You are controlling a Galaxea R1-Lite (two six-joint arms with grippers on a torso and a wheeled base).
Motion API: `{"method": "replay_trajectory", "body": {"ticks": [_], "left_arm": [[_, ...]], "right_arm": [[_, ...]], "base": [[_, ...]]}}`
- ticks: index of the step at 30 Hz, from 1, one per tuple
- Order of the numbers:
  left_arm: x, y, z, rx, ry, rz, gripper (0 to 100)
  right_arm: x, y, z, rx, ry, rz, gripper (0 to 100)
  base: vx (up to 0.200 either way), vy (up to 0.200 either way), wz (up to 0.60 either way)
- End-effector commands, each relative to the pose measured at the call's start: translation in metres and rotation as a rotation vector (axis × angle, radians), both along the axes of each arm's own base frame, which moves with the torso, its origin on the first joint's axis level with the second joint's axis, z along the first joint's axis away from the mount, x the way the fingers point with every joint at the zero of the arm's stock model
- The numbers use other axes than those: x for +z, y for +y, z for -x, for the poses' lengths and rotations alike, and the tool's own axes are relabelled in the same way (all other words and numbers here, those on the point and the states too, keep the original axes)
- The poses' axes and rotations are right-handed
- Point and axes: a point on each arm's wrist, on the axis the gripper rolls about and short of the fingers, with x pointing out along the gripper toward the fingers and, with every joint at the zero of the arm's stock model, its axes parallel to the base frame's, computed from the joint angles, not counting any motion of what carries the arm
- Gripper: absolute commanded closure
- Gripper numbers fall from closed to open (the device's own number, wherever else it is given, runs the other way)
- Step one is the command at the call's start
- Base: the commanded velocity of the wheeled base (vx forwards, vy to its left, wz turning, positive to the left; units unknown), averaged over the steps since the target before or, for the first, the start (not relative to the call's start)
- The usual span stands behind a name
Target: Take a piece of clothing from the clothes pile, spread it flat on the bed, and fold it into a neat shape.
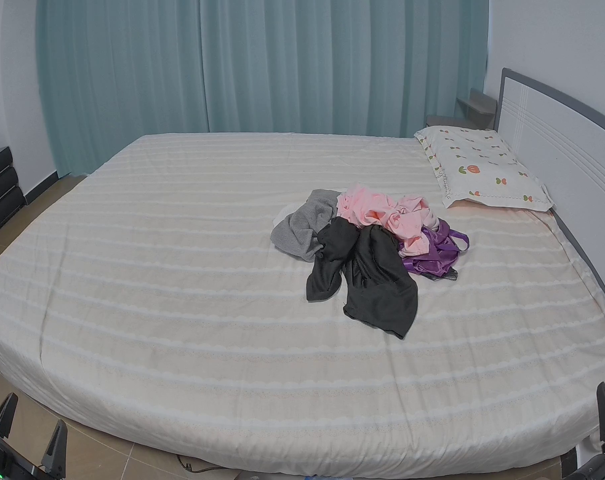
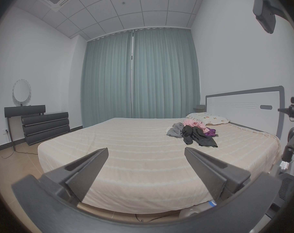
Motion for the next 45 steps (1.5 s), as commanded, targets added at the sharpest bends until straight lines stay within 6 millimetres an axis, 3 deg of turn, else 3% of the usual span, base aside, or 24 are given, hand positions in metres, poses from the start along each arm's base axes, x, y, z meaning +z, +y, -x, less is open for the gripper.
{"method": "replay_trajectory", "body": {"ticks": [1, 8, 9, 13, 14, 15, 17, 25, 29, 36, 44, 45], "left_arm": [[-0.005, 0.0, 0.0, 0.0, 0.0, 0.0, 0], [-0.005, 0.0, 0.0, 0.0, 0.0, 0.0, 0], [-0.005, 0.0, 0.0, 0.0, 0.0, 0.0, 0], [-0.005, 0.0, 0.0, 0.0, 0.0, 0.0, 0], [-0.005, 0.0, 0.0, 0.0, 0.0, 0.0, 0], [-0.005, 0.0, 0.0, 0.0, 0.0, 0.0, 0], [-0.005, 0.0, 0.0, 0.0, 0.0, 0.0, 0], [-0.005, 0.0, 0.0, 0.0, 0.0, 0.0, 0], [-0.005, 0.0, 0.0, 0.0, 0.0, 0.0, 0], [-0.005, 0.0, 0.0, 0.0, 0.0, 0.0, 0], [-0.005, 0.0, 0.0, 0.0, 0.0, 0.0, 0], [-0.005, 0.0, 0.0, 0.0, 0.0, 0.0, 0]], "right_arm": [[0.018, 0.001, -0.02, 0.068, 0.138, 0.008, 0], [0.02, 0.005, -0.052, 0.195, 0.369, -0.071, 0], [0.022, 0.007, -0.071, 0.217, 0.46, -0.073, 0], [0.025, 0.013, -0.109, 0.248, 0.55, -0.073, 0], [0.025, 0.013, -0.109, 0.248, 0.55, -0.073, 0], [0.025, 0.017, -0.129, 0.255, 0.578, -0.082, 0], [0.024, 0.02, -0.145, 0.264, 0.591, -0.088, 0], [0.007, 0.044, -0.234, 0.256, 0.689, -0.146, 0], [-0.001, 0.057, -0.258, 0.266, 0.717, -0.196, 0], [-0.044, 0.096, -0.325, 0.244, 0.763, -0.277, 0], [-0.088, 0.116, -0.382, 0.181, 0.786, -0.365, 0], [-0.099, 0.121, -0.396, 0.165, 0.794, -0.405, 0]], "base": [[0.0, 0.0, 0.0], [0.0, 0.0, 0.0], [0.0, 0.0, 0.0], [0.0, 0.0, 0.0], [0.0, 0.0, 0.0], [0.0, 0.0, 0.0], [0.0, 0.0, 0.0], [0.0, 0.0, 0.0], [0.0, 0.0, 0.0], [0.0, 0.0, 0.0], [0.0, 0.0, 0.0], [0.0, 0.0, 0.0]]}}
